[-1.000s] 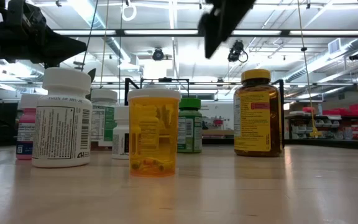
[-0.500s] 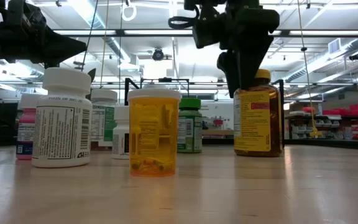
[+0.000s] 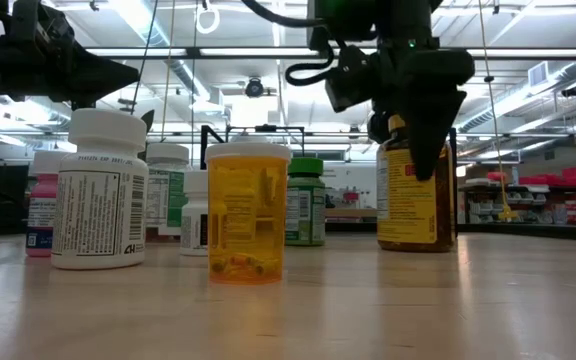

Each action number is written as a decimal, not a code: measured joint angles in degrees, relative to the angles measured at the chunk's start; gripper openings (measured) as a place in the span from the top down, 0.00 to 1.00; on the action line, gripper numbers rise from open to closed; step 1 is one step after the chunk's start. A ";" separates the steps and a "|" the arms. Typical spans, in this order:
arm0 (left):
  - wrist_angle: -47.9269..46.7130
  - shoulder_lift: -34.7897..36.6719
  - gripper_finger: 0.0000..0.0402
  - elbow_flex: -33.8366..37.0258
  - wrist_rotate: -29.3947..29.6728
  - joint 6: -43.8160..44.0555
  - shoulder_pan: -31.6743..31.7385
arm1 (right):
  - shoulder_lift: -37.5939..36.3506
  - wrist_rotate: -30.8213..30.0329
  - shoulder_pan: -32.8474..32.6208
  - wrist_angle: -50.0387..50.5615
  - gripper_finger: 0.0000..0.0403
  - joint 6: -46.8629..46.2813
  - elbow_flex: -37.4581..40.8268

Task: Pick and place medicine bottles onto shelf by color
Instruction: Put the yellow medicine bottle on the shelf

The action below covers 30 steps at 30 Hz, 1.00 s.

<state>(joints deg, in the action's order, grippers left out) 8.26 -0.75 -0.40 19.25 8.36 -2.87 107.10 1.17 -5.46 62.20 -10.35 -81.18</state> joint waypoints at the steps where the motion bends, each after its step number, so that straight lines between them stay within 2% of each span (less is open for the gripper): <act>1: 0.01 0.01 0.92 -0.01 0.00 0.00 0.00 | -0.08 0.00 0.10 -0.11 0.07 0.22 0.15; 9: 0.01 0.00 0.91 -0.01 0.00 0.00 0.00 | -0.08 0.20 0.83 -0.58 0.12 0.09 0.25; 16: 0.01 0.00 0.93 -0.02 0.00 0.00 0.00 | -0.09 0.16 1.21 -0.88 0.12 0.42 0.28; 30: 0.01 0.00 0.91 -0.02 0.00 0.00 0.00 | -0.06 0.12 1.86 -0.68 0.15 2.57 0.28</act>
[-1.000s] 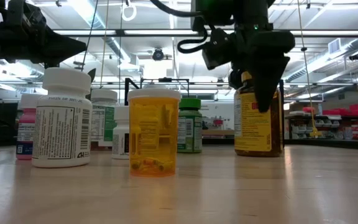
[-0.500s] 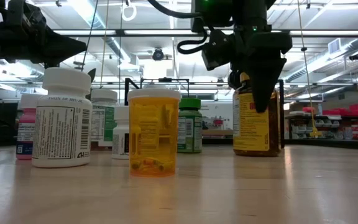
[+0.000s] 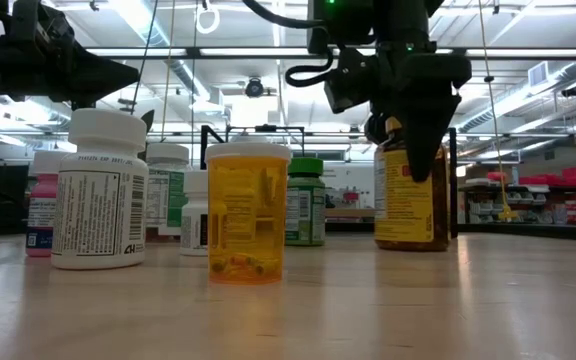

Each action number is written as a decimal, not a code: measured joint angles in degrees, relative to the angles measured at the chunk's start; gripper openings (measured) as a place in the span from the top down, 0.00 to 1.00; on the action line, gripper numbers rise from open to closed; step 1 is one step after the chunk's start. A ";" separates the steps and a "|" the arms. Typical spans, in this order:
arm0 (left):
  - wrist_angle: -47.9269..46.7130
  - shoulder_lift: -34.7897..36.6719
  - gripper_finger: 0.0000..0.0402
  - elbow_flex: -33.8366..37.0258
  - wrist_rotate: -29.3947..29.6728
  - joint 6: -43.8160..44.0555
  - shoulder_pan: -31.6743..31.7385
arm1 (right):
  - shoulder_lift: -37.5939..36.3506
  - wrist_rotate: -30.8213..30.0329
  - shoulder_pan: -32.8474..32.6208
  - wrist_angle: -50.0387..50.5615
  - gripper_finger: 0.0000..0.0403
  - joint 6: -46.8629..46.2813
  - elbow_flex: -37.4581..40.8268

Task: Pick and place medicine bottles onto shelf by color
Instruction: Put the yellow medicine bottle on the shelf

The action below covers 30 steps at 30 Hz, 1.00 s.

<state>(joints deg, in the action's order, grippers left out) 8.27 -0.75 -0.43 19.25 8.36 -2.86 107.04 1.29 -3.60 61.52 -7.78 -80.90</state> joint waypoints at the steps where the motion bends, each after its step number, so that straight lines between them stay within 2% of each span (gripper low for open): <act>1: 0.00 0.00 0.92 0.01 0.00 0.00 0.01 | 0.01 -0.01 0.15 0.00 0.15 -0.01 0.00; 15: 0.00 0.00 0.90 0.02 0.00 0.00 -0.01 | -0.73 0.07 1.12 3.24 0.15 0.98 -0.52; 30: -0.02 0.00 0.93 0.02 0.00 0.00 0.01 | -3.97 -0.17 1.93 1.15 0.15 0.44 -0.63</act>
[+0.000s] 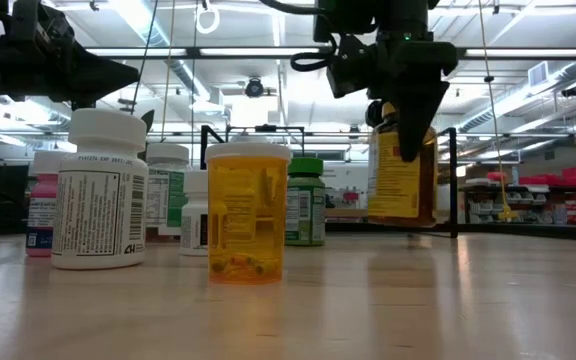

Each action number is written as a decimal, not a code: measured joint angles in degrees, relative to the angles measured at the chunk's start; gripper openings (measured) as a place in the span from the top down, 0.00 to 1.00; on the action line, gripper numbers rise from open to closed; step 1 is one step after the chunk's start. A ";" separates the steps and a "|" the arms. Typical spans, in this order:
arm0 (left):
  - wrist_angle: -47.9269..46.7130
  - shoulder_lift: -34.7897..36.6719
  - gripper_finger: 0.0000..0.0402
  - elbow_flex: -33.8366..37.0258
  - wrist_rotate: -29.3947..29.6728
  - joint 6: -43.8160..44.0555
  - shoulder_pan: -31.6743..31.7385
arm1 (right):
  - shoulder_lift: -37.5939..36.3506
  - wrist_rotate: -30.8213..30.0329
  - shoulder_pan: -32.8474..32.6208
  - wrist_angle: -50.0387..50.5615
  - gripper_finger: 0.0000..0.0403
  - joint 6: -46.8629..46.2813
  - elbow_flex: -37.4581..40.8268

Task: Pick and place medicine bottles onto shelf by color
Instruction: Put the yellow medicine bottle on the shelf

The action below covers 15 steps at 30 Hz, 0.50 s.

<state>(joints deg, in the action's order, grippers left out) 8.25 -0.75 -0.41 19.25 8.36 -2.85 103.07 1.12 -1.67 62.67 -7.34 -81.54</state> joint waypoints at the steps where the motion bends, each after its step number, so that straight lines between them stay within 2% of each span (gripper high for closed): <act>1: 0.00 0.02 0.93 -0.02 0.00 0.00 0.00 | 0.00 0.01 -0.03 0.01 0.15 0.20 0.00; 10: 0.00 0.00 0.90 -0.02 0.00 0.00 0.00 | -0.02 3.31 2.55 2.06 0.15 3.33 -0.02; 15: 0.00 0.01 0.92 0.00 0.00 0.00 0.00 | -0.04 3.24 4.90 3.10 0.15 3.31 -0.04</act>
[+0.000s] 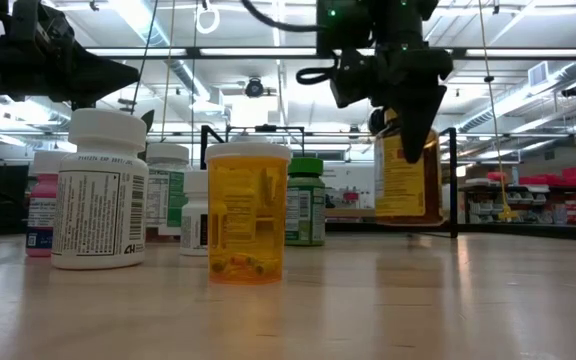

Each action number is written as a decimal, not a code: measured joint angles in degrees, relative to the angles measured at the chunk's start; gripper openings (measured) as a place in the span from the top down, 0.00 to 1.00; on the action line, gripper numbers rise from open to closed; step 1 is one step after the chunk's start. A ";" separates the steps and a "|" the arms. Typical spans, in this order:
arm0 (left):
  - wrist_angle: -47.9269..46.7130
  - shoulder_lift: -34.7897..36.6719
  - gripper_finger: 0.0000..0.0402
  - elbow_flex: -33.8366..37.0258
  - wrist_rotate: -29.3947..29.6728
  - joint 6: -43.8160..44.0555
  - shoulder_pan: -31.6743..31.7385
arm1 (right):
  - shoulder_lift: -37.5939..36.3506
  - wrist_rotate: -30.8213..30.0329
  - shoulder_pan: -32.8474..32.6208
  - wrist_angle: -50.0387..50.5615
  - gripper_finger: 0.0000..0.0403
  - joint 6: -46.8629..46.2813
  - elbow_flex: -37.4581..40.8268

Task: Pick and place medicine bottles onto shelf by color
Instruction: Put the yellow medicine bottle on the shelf

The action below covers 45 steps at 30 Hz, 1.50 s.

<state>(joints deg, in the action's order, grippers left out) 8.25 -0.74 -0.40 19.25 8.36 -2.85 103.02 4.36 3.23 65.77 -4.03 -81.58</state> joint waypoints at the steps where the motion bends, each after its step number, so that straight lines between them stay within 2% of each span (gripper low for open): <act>1: 0.00 -0.01 0.92 0.00 0.00 0.00 0.00 | 0.00 0.01 0.31 0.02 0.15 0.06 0.00; 14: 0.01 0.00 0.90 -0.01 0.00 0.00 0.00 | -2.33 0.22 3.38 2.51 0.15 2.23 -0.07; 27: 0.02 0.00 0.92 -0.01 0.00 0.00 0.00 | -11.46 -0.83 9.16 4.58 0.14 2.54 -0.07; 36: 0.02 -0.01 0.91 0.00 0.00 0.00 0.00 | -12.69 -4.09 11.76 6.28 0.14 3.87 -0.26; 45: 0.02 0.00 0.92 0.00 0.00 0.00 -0.01 | -6.15 -5.47 14.81 10.97 0.14 8.91 -12.63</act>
<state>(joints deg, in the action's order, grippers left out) 8.27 -0.74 -0.40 19.25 8.36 -2.86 96.88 -1.11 18.05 76.74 4.87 -94.21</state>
